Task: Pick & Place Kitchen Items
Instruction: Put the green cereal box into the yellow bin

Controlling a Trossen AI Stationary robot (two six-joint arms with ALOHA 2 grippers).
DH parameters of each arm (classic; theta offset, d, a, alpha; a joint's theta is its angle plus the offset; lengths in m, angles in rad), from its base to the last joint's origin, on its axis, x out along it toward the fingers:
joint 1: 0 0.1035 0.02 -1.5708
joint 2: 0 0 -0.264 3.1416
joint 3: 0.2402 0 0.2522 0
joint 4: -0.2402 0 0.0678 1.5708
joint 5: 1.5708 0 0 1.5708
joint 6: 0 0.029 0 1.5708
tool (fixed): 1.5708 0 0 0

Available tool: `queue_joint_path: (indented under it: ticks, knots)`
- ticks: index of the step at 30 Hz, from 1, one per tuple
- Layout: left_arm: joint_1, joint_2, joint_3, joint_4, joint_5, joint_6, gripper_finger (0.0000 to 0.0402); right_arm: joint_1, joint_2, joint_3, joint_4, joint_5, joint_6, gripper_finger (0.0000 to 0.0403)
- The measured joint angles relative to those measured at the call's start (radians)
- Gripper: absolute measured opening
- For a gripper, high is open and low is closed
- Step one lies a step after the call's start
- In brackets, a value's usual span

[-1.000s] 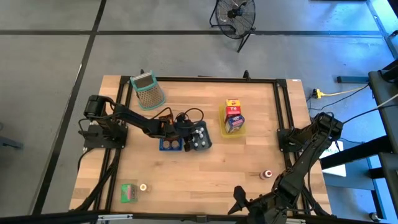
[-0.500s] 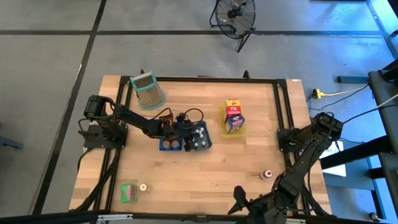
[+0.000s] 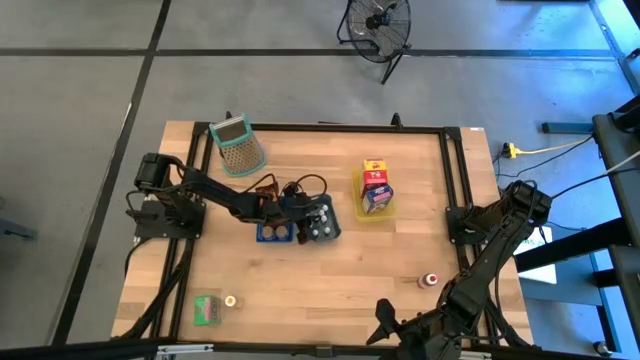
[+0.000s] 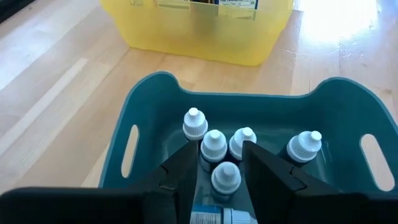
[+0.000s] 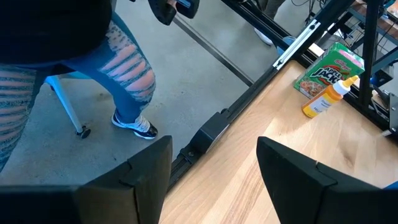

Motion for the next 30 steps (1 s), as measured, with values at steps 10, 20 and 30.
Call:
queue_joint_path:
  ticks: [10,20,30]
  knots:
    - [0.0,-0.055,0.037,-0.007,-0.007,0.042,0.0122,0.0,0.0,0.0,0.0,0.0,0.0,0.0236]
    - [-0.062,-0.26,0.037,-0.088,-0.025,0.094,0.0119,-0.002,0.0,-0.001,-0.034,0.019,0.0,0.0236]
    - [-0.289,-0.509,0.037,-0.151,-0.03,0.183,0.0118,-0.013,0.0,-0.001,-0.035,0.082,0.032,0.0236]
